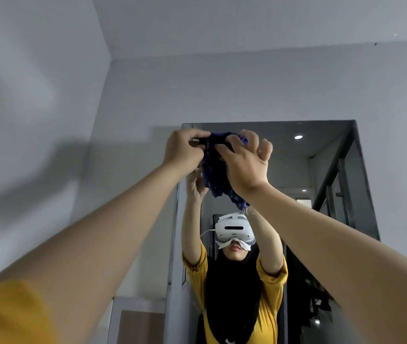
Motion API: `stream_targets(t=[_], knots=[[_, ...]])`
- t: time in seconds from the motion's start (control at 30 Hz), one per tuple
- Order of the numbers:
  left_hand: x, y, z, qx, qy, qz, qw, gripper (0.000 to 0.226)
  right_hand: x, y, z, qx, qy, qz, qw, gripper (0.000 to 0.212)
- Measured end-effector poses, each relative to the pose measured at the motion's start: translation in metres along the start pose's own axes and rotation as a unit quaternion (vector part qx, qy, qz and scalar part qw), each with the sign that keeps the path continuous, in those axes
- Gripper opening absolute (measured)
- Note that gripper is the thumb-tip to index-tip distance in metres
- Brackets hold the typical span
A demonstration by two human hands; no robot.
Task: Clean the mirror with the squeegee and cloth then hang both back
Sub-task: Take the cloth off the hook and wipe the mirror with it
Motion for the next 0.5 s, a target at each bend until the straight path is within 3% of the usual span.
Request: stream_targets(t=[0.07,0.17,0.3,0.4,0.5], knots=[[0.007,0.011,0.002,0.003,0.025,0.012,1.0,0.046,0.019,0.002,0.009,0.013,0.06,-0.022,0.998,0.028],[0.01,0.02,-0.017,0.009,0.038,0.038,0.998,0.055,0.026,0.01,0.007,0.041,0.078,-0.006,0.996,0.033],[-0.007,0.038,-0.058,0.046,0.021,0.101,0.994,0.06,0.046,0.024,-0.015,0.032,0.135,-0.009,0.99,0.062],[-0.006,0.062,-0.084,0.025,0.122,0.173,0.977,0.084,0.058,0.027,-0.016,0.044,0.154,-0.006,0.987,0.064],[0.004,0.073,-0.099,0.061,0.236,0.249,0.938,0.113,0.067,0.039,-0.003,0.057,0.15,-0.002,0.987,0.063]])
Point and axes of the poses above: each hand's wrist, its own z-axis towards the middle knuckle, its own x-axis out of the palm, y = z × x, the point moved 9 cm from there along z, towards the middle knuckle, and after that the axes turned 9 degrees about x, right-handed, at the moved point
